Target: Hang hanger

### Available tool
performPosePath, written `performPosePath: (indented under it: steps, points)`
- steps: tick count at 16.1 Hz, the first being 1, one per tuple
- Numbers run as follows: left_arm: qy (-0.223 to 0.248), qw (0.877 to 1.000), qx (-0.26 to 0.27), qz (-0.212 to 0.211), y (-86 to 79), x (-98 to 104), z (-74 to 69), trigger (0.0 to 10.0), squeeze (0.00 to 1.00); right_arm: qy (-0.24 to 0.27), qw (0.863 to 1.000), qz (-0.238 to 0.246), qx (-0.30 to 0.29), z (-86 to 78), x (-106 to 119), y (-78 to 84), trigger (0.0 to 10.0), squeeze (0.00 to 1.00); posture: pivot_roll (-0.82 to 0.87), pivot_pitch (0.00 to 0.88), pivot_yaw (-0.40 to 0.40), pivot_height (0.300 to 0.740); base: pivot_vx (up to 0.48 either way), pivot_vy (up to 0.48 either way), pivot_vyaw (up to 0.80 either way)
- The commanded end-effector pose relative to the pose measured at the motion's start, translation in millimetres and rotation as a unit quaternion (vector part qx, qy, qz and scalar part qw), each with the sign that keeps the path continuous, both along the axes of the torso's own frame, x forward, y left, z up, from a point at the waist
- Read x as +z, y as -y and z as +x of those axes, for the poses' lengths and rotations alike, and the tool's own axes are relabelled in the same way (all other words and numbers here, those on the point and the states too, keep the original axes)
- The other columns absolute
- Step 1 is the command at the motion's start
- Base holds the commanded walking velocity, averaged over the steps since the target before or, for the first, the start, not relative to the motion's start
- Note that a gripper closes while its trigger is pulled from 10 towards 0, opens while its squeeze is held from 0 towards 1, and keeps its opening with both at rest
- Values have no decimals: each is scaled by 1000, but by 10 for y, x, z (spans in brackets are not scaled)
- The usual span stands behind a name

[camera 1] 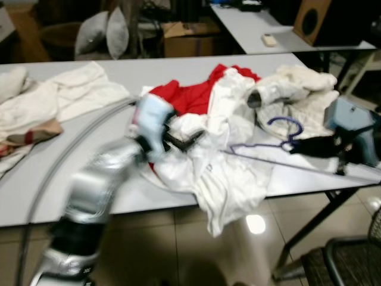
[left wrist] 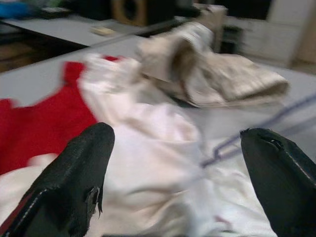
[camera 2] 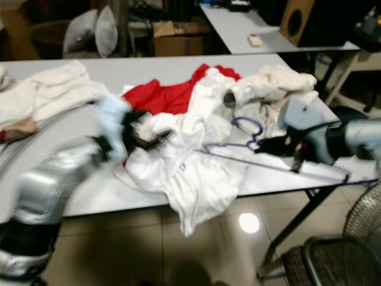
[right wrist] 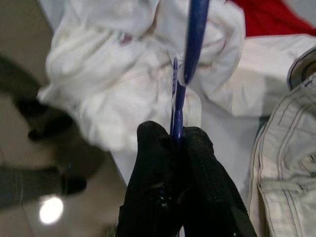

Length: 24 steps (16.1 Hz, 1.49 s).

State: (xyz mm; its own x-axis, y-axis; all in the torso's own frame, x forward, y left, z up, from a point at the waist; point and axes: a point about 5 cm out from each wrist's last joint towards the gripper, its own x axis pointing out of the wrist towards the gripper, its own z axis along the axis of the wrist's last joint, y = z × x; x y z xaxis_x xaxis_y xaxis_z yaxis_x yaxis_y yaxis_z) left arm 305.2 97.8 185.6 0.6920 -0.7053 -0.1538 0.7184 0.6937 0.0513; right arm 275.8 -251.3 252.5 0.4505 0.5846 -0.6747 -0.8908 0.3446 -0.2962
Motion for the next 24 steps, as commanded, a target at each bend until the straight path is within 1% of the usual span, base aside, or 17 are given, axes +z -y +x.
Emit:
performPosePath:
  steps: [1, 3, 4, 5, 7, 9, 11, 13, 15, 16, 17, 18, 19, 20, 22, 23, 24]
  points:
    - [3, 999, -20, 38, 106, -80, 50, 10000, 1000, -13, 999, -43, 23, 30, 59, 60, 10000, 0, -197, 0, 9, 740, 0, 0, 0]
    - [2, 998, -10, 54, 135, -135, 127, 10000, 1000, -46, 995, -67, 55, -11, 143, 113, 10000, 0, -204, 0, -3, 740, 0, 0, 0]
    - [5, 999, 8, 52, 93, -143, 182, 10000, 1000, -70, 993, -65, 74, -64, 211, 151, 10000, 0, -204, 0, -3, 740, 0, 0, 0]
    - [12, 998, 19, 57, 52, -145, 203, 10000, 1000, -76, 993, -43, 78, -70, 258, 150, 10000, 0, -201, 0, -16, 740, 0, 0, 0]
    - [22, 997, 57, 48, -122, -124, 234, 10000, 1000, -65, 993, 38, 86, -44, 430, 154, 10000, 0, -189, 0, -16, 740, 0, 0, 0]
    - [35, 995, 85, 43, -277, -113, 219, 10000, 1000, -26, 992, 100, 73, -16, 551, 186, 10000, 0, -186, 0, 2, 740, 0, 0, 0]
    - [49, 989, 139, 8, -467, -53, 206, 10000, 1000, 14, 983, 174, 47, -33, 665, 251, 10000, 0, -178, 0, 28, 740, 0, 0, 0]
    - [55, 990, 132, 5, -481, -41, 167, 10000, 1000, 20, 988, 154, 20, -48, 560, 309, 10000, 0, -175, 0, 36, 740, 0, 0, 0]
    - [44, 995, 94, -3, -309, -64, 157, 10000, 1000, 73, 992, 73, -66, 107, 295, 350, 10000, 0, -182, 0, 51, 740, 0, 0, 0]
    - [42, 995, 86, -5, -267, -67, 157, 10000, 1000, 84, 992, 46, -79, 130, 237, 359, 10000, 0, -182, 0, 51, 740, 0, 0, 0]
    - [41, 998, 53, 16, -118, -113, 171, 10000, 1000, 75, 995, -18, -58, 89, 48, 329, 10000, 0, -186, 0, 56, 740, 0, 0, 0]
    - [38, 998, 21, 46, 11, -186, 181, 10000, 1000, 33, 999, -30, -23, -21, -82, 274, 10000, 0, -188, 0, 55, 740, 0, 0, 0]
    - [33, 997, -6, 64, 92, -244, 178, 10000, 894, 2, 999, -38, -4, -102, -133, 255, 10000, 0, -188, 0, 55, 740, 0, 0, 0]
    - [28, 996, -21, 80, 143, -305, 182, 10000, 294, -13, 998, -54, 6, -149, -140, 275, 10000, 0, -195, 0, 53, 740, 0, 0, 0]
    - [11, 991, -39, 125, 182, -499, 200, 10000, 243, -16, 995, -96, 2, -160, -75, 379, 10000, 0, -208, 0, 52, 740, 0, 0, 0]
    - [0, 987, -39, 158, 151, -617, 211, 10000, 235, -5, 993, -115, -6, -144, -27, 434, 10000, 0, -213, 0, 49, 740, 0, 0, 0]
    - [-13, 977, -25, 211, 43, -788, 243, 10000, 224, 25, 992, -119, -14, -117, 65, 461, 10000, 0, -215, 0, 42, 740, 0, 0, 0]
